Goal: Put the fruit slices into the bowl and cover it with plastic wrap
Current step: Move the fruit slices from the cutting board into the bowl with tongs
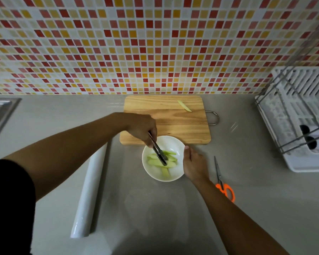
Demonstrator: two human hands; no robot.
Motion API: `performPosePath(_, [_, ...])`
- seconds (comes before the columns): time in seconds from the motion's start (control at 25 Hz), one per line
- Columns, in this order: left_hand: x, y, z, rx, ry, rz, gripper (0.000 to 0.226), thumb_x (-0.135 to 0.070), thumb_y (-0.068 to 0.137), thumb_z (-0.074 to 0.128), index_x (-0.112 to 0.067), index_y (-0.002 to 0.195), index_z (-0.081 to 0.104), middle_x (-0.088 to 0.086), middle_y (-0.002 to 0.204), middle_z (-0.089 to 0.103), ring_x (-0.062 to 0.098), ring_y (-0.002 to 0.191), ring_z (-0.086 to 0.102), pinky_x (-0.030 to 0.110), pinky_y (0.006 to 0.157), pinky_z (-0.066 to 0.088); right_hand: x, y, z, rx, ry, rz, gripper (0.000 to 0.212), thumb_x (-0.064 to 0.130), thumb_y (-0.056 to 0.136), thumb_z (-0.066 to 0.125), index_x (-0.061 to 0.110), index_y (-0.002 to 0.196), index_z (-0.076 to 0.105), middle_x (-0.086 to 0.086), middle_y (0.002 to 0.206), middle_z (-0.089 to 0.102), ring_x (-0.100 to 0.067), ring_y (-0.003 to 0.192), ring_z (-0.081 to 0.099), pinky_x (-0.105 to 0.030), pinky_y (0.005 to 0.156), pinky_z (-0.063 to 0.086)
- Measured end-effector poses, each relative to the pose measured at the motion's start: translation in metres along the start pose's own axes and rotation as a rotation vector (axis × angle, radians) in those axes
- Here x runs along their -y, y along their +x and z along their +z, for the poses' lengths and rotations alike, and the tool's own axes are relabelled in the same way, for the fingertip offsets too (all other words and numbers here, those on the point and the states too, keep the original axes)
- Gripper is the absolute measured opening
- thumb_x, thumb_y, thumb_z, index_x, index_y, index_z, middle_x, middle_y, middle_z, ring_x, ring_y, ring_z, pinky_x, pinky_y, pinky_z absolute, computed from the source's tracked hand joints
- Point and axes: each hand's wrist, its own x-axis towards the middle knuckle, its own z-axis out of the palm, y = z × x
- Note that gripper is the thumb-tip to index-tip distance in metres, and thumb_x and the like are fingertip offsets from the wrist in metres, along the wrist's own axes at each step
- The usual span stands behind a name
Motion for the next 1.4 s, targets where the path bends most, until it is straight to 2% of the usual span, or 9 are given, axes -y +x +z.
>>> performPosePath(0.2, [0.007,-0.001,-0.041,-0.260,-0.040,-0.021,0.025,-0.031,0.082,0.069,-0.023,0.105,0.073,-0.005,0.098,0.072,0.013,0.092,0.062,0.026,0.080,0.045,0.000,0.000,0.000,-0.005,-0.006,0.015,0.048,0.036,0.099,0.023,0.009,0.097,0.062,-0.018,0.094,0.069,-0.036,0.092,0.061,-0.038,0.077,0.044])
performPosePath(0.36, [0.019,0.025,-0.063,-0.566,0.376,-0.124,0.040,-0.038,0.089,0.059,-0.022,0.126,0.060,0.003,0.116,0.068,0.025,0.107,0.061,0.039,0.086,0.050,0.000,0.000,-0.001,-0.007,-0.004,0.006,0.046,0.035,0.099,0.023,0.009,0.098,0.062,-0.017,0.094,0.069,-0.035,0.092,0.061,-0.037,0.079,0.044])
performPosePath(0.52, [0.012,0.069,-0.052,-0.543,0.511,-0.205,0.042,-0.041,0.093,0.051,-0.025,0.132,0.053,0.005,0.125,0.063,0.029,0.112,0.060,0.043,0.089,0.047,0.000,0.000,-0.001,-0.006,-0.016,0.006,0.044,0.033,0.100,0.025,0.008,0.098,0.062,-0.018,0.092,0.069,-0.034,0.090,0.061,-0.034,0.074,0.041])
performPosePath(0.92, [-0.012,0.112,-0.058,-0.527,0.802,-0.191,0.024,-0.031,0.094,0.051,-0.018,0.109,0.064,0.004,0.101,0.068,0.027,0.092,0.064,0.042,0.086,0.043,-0.001,0.000,0.000,-0.021,-0.028,0.000,0.042,0.034,0.099,0.027,0.009,0.099,0.061,-0.019,0.092,0.069,-0.036,0.091,0.062,-0.040,0.078,0.047])
performPosePath(1.04, [-0.012,0.108,-0.058,-0.522,0.682,-0.219,0.025,-0.030,0.095,0.048,-0.017,0.107,0.066,0.003,0.093,0.067,0.023,0.083,0.061,0.036,0.075,0.040,-0.001,-0.001,0.000,-0.018,-0.018,-0.001,0.042,0.034,0.099,0.027,0.010,0.101,0.061,-0.017,0.094,0.070,-0.035,0.092,0.062,-0.039,0.079,0.046])
performPosePath(1.16, [0.000,0.091,-0.056,-0.552,0.228,-0.229,0.029,-0.033,0.093,0.051,-0.021,0.112,0.070,0.003,0.101,0.069,0.023,0.092,0.061,0.033,0.071,0.044,-0.001,-0.001,0.000,-0.011,-0.016,0.000,0.042,0.034,0.099,0.027,0.009,0.099,0.061,-0.018,0.093,0.069,-0.036,0.092,0.061,-0.037,0.077,0.044])
performPosePath(1.24, [0.009,0.068,-0.055,-0.578,-0.058,-0.175,0.026,-0.030,0.090,0.058,-0.020,0.108,0.073,0.004,0.105,0.071,0.022,0.097,0.061,0.034,0.081,0.049,-0.001,0.000,0.001,-0.017,-0.024,0.003,0.043,0.034,0.099,0.026,0.009,0.100,0.061,-0.020,0.094,0.069,-0.038,0.093,0.061,-0.038,0.078,0.044])
performPosePath(1.32, [0.017,0.037,-0.047,-0.561,-0.248,-0.066,0.020,-0.022,0.086,0.064,-0.016,0.102,0.076,0.004,0.101,0.074,0.012,0.089,0.063,0.019,0.084,0.047,-0.001,0.000,0.001,-0.017,-0.036,-0.002,0.044,0.034,0.099,0.026,0.008,0.100,0.061,-0.021,0.095,0.069,-0.039,0.093,0.061,-0.039,0.076,0.044])
performPosePath(1.4, [0.017,0.006,-0.035,-0.477,-0.302,-0.009,0.017,-0.019,0.084,0.067,-0.018,0.098,0.077,0.000,0.094,0.076,0.002,0.079,0.062,0.004,0.071,0.041,0.000,-0.001,0.001,-0.019,-0.032,-0.012,0.045,0.033,0.099,0.026,0.006,0.095,0.061,-0.022,0.092,0.069,-0.038,0.090,0.062,-0.038,0.072,0.042])
